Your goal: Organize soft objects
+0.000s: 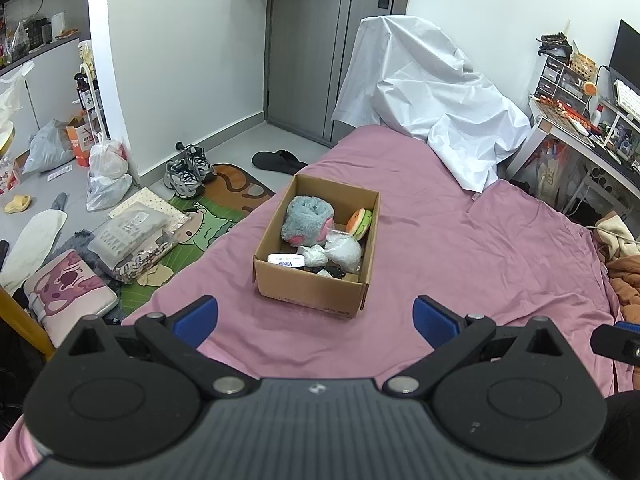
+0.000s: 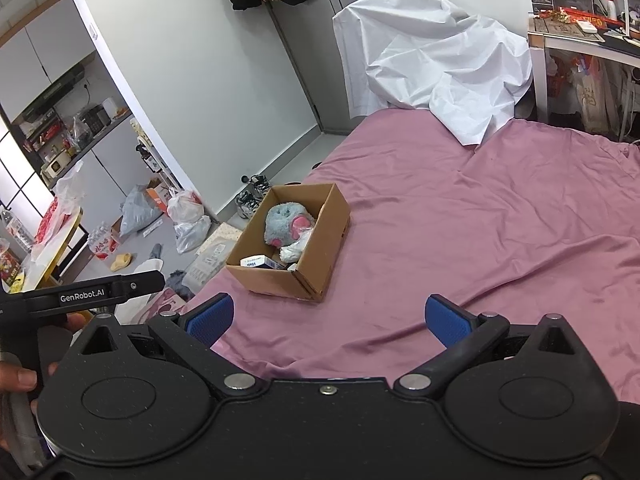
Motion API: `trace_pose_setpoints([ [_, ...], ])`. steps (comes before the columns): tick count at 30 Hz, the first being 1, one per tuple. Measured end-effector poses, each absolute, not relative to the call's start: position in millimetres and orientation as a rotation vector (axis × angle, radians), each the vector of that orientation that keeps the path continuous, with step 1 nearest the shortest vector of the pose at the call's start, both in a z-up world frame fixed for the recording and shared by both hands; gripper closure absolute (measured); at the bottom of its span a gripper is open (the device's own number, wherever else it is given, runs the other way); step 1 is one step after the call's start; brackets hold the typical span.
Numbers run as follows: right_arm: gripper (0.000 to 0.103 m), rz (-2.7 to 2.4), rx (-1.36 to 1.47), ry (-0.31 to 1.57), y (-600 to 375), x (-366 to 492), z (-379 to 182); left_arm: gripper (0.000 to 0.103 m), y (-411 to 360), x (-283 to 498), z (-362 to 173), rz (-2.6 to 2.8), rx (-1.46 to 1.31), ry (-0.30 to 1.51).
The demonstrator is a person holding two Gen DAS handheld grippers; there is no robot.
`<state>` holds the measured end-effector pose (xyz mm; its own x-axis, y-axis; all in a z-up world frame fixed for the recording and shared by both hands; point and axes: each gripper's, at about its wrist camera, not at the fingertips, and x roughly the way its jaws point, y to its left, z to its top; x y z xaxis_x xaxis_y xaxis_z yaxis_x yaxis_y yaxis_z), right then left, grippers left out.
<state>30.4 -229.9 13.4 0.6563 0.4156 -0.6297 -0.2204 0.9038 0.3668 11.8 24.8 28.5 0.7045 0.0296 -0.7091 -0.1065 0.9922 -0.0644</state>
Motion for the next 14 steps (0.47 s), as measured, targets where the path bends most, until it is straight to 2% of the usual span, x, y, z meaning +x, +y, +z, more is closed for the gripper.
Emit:
trace_pose_setpoints([
  [14,0.000,0.364,0.276,0.778,-229.2,31.0,10.5,0.000,23.3,15.6,26.3,0.062,-0.101,0.797],
])
